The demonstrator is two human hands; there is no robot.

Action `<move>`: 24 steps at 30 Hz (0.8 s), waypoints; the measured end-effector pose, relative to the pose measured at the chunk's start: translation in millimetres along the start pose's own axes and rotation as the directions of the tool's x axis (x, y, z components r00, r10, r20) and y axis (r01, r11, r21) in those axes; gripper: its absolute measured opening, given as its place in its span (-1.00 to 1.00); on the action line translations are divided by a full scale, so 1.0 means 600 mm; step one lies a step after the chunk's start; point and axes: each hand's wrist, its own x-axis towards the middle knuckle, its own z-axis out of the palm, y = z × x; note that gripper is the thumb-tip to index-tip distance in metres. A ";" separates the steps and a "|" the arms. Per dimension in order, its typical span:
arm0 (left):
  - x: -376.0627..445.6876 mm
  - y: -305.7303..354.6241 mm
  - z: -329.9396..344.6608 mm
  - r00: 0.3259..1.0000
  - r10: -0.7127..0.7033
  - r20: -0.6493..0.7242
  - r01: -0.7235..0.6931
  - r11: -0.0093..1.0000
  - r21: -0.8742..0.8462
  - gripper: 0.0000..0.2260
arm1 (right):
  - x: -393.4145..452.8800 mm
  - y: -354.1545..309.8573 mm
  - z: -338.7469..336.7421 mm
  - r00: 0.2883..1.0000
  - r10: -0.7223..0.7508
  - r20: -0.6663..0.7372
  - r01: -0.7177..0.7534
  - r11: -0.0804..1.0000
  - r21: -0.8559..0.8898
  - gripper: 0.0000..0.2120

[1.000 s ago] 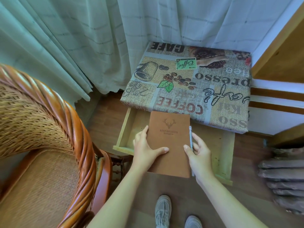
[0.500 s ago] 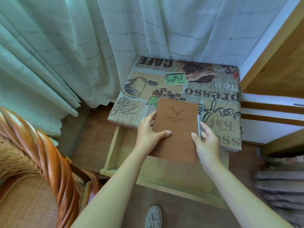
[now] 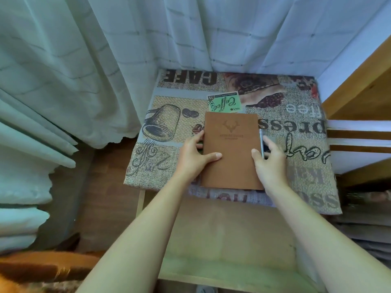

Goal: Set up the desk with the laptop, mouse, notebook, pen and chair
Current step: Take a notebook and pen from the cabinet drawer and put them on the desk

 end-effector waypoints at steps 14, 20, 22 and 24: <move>-0.018 -0.027 0.003 0.969 0.248 -0.013 -0.188 0.767 0.614 -0.39 | -0.006 0.002 0.015 0.993 -0.115 -0.012 0.099 0.904 -0.416 -0.45; -0.081 -0.050 0.016 0.966 0.259 0.019 -0.213 0.750 0.626 -0.41 | -0.082 0.024 0.014 0.884 -0.414 0.216 0.449 0.628 -0.636 -0.47; -0.112 -0.057 0.021 0.966 0.257 0.022 -0.216 0.761 0.611 -0.36 | -0.111 0.034 0.014 0.796 -0.482 0.366 0.589 0.480 -0.650 -0.48; -0.154 -0.068 0.028 0.965 0.264 0.014 -0.220 0.772 0.597 -0.34 | -0.138 0.050 0.014 0.717 -0.482 0.504 0.687 0.370 -0.625 -0.45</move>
